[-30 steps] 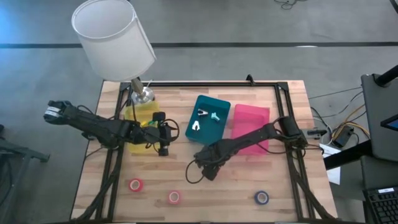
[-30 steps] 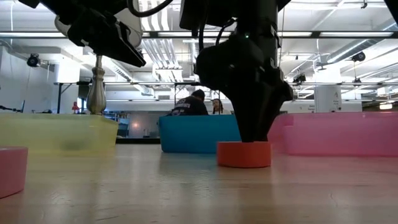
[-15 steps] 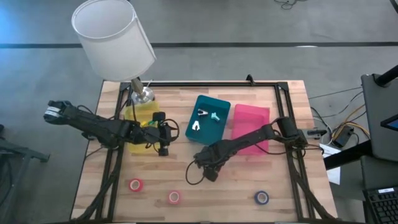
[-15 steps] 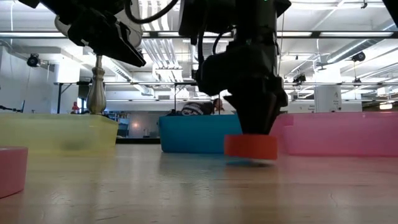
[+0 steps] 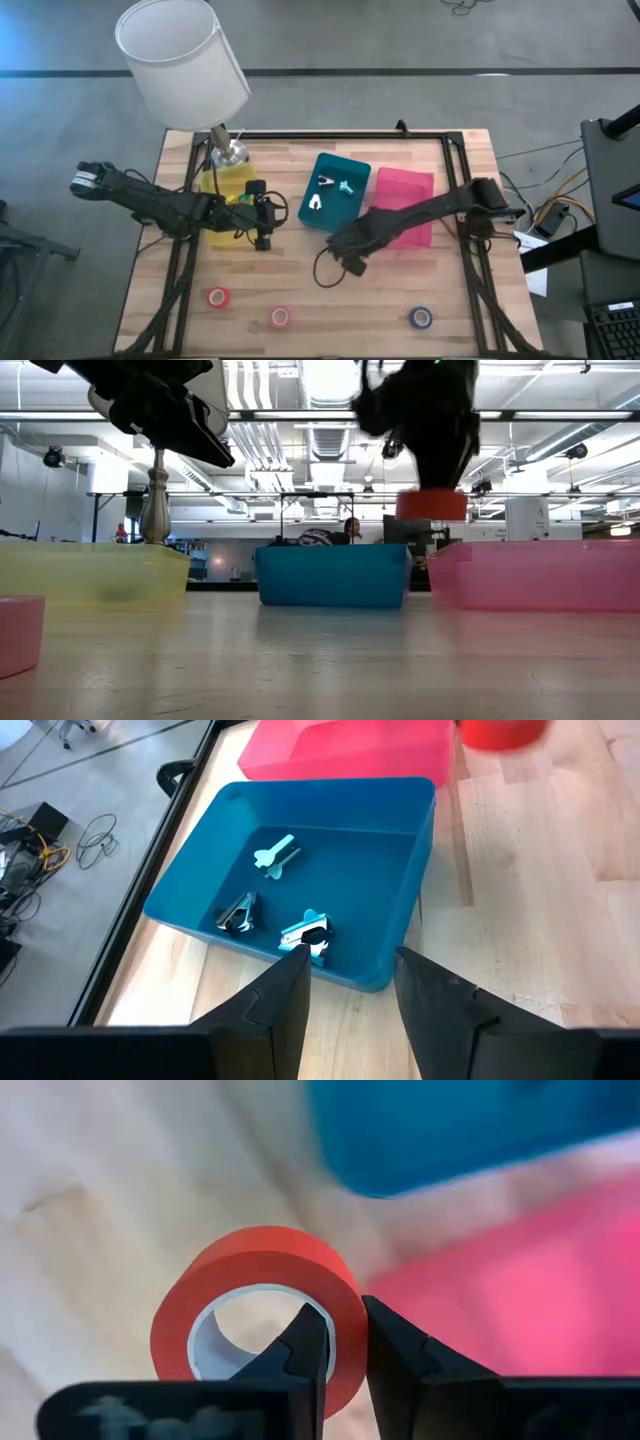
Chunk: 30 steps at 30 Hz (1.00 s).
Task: Pick and place Stapler, Stapler remover, tape
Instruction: Put the right orange tape into the pink bin
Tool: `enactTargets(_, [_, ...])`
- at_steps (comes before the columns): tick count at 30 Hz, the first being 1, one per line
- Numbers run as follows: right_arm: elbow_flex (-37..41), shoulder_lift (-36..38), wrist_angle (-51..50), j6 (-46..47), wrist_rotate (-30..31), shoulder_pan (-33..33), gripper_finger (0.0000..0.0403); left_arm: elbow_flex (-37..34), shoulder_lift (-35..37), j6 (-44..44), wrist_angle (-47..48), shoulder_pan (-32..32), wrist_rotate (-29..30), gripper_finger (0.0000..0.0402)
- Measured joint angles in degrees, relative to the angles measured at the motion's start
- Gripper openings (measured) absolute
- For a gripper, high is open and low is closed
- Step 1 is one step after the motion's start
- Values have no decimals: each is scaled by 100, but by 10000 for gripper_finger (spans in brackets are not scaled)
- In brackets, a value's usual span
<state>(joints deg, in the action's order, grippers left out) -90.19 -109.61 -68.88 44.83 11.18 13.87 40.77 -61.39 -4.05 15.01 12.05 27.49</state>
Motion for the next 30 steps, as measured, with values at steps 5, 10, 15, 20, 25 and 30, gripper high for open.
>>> enactTargets(5, [113,617,-479,200,699,-107,43,0,0,0,-1,0,0,149])
enactTargets(10, [676,1256,-515,340,842,-539,43,0,0,0,-1,0,0,149])
enactTargets(15, [1684,1817,-502,646,852,-1123,47,0,0,-2,3,0,0,149])
enactTargets(20, [2780,2076,147,328,848,-1682,53,0,0,0,1,0,0,149])
enactTargets(25, [3477,2102,1062,-272,804,-2209,70,0,0,-2,3,0,0,149])
enactTargets(30, [3598,2102,1173,-598,806,-2549,98,0,0,-2,3,0,0,149])
